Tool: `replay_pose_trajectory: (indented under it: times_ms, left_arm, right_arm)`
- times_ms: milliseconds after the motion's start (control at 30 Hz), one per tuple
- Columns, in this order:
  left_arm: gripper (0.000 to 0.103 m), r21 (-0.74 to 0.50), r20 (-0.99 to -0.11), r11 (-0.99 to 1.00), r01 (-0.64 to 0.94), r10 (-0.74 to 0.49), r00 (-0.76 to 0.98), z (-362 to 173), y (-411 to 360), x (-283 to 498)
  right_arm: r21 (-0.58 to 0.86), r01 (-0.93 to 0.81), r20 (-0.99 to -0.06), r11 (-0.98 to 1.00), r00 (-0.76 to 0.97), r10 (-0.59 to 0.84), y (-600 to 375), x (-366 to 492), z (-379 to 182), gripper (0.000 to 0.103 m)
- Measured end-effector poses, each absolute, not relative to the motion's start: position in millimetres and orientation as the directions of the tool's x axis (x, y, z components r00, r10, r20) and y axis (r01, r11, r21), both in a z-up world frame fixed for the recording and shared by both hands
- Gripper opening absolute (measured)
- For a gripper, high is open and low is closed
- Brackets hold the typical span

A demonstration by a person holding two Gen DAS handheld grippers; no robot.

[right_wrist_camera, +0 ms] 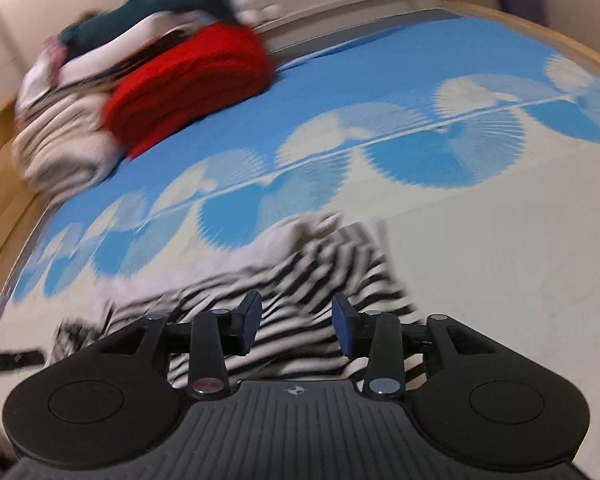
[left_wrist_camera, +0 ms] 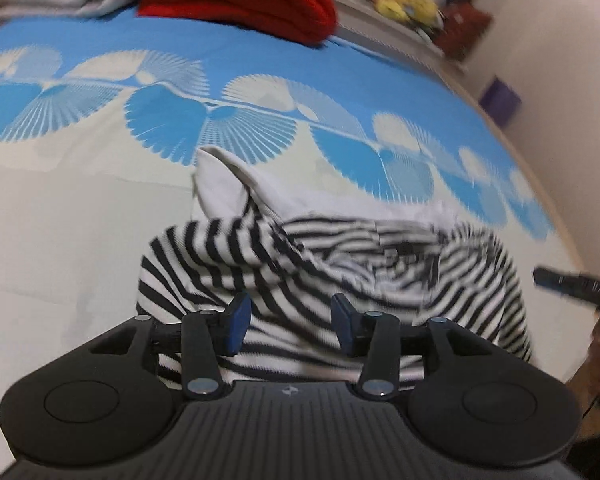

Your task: Fold small clothes

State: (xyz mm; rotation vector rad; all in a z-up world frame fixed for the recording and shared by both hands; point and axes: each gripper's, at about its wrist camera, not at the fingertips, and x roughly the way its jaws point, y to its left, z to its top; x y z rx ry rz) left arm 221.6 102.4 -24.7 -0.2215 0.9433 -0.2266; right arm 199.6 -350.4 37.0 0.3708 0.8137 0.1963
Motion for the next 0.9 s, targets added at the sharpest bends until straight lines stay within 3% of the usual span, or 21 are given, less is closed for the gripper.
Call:
replay_pose_trajectory:
  times_ms: [300,500,533,567,600,633,667,700,767,900]
  left_arm:
    - [0.062,-0.198,-0.783,0.951,0.237,-0.299,0.545,-36.9,60.2,219.5]
    - [0.066,-0.104,-0.826,0.96,0.26,-0.229,0.516,-51.9,35.2,248.1]
    - [0.063,-0.081,-0.827,0.965,0.249,-0.205,0.523,-53.0,33.5,253.6]
    - [0.046,-0.07,-0.825,0.971,0.228,-0.185,0.534,-53.1,34.7,261.3]
    - [0.035,-0.074,-0.825,0.976,0.207,-0.176,0.537,-52.9,37.2,268.3]
    - [0.013,-0.087,-0.823,0.98,0.178,-0.171,0.542,-52.2,41.4,276.2]
    - [0.004,-0.098,-0.821,0.983,0.152,-0.166,0.546,-50.7,45.9,282.6]
    - [0.004,-0.131,-0.812,0.985,0.117,-0.174,0.558,-48.4,53.1,290.4]
    - [0.002,-0.193,-0.784,0.98,0.056,-0.189,0.591,-41.8,66.6,302.0]
    - [0.001,-0.253,-0.715,0.966,-0.044,-0.157,0.681,-27.1,86.7,318.2]
  right_arm:
    - [0.256,-0.266,-0.711,0.929,0.6,0.367,-288.1,195.8,18.7,0.055]
    - [0.116,-0.338,-0.77,0.934,0.563,0.299,-251.5,221.3,0.7,0.061]
    - [0.083,-0.354,-0.788,0.932,0.549,0.279,-244.3,225.5,-3.6,0.059]
    - [0.04,-0.377,-0.801,0.925,0.542,0.255,-236.2,229.7,-7.0,0.057]
    - [0.012,-0.392,-0.802,0.92,0.545,0.243,-230.9,232.5,-8.3,0.047]
    - [-0.007,-0.407,-0.801,0.914,0.549,0.238,-225.4,236.7,-8.8,0.021]
    - [-0.01,-0.414,-0.803,0.91,0.546,0.239,-222.8,241.2,-9.4,0.006]
    - [-0.013,-0.412,-0.805,0.911,0.544,0.235,-220.8,245.9,-9.2,0.0]
    - [0.009,-0.369,-0.784,0.929,0.574,0.236,-223.5,257.0,-2.2,0.0]
    - [0.149,-0.204,-0.646,0.968,0.721,0.251,-250.7,275.0,30.4,0.0]
